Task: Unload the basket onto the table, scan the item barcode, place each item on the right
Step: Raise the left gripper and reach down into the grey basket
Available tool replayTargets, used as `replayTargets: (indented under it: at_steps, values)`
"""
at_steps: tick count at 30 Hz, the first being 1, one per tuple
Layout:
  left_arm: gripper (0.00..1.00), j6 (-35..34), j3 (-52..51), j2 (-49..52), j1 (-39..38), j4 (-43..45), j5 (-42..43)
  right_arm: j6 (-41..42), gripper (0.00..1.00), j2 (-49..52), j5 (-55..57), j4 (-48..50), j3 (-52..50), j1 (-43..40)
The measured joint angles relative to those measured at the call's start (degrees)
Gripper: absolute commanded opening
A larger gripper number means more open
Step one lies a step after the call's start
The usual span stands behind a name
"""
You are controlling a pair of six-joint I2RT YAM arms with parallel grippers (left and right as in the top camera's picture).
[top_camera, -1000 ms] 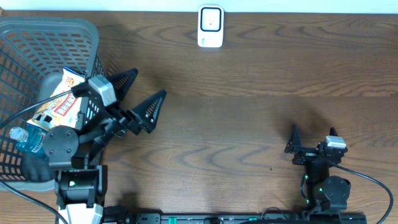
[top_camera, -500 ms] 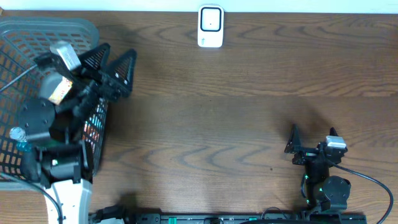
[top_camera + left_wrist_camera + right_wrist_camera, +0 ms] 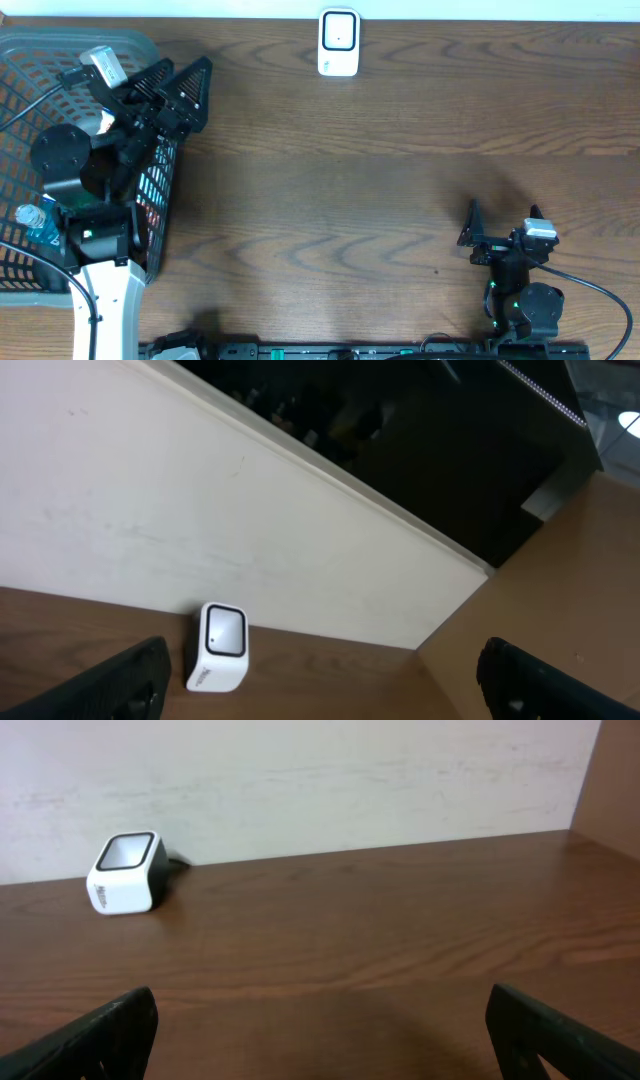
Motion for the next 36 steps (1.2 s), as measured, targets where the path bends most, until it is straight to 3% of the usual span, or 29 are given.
replayTargets:
  at_steps: [10, 14, 17, 25, 36]
  values:
    - [0.98, 4.0, 0.0, 0.1, 0.0, 5.0, 9.6, 0.0, 0.99, 0.0, 0.0, 0.0, 0.0, 0.0]
    - [0.98, 1.3, 0.5, 0.1, 0.0, 10.6, 9.5, 0.0, 0.99, 0.0, 0.0, 0.0, 0.0, 0.0]
    - [0.98, -1.9, 0.8, 0.0, 0.1, 9.5, 6.4, 0.0, 0.99, 0.0, 0.0, 0.0, 0.0, 0.0]
    - [0.98, -7.6, 1.8, 0.0, 5.0, -10.8, -5.2, 0.0, 0.99, 0.0, 0.0, 0.0, 0.0, 0.0]
    - [0.98, -2.8, 16.3, 0.5, 7.5, -39.6, -17.9, 0.0, 0.99, 0.0, 0.0, 0.0, 0.0, 0.0]
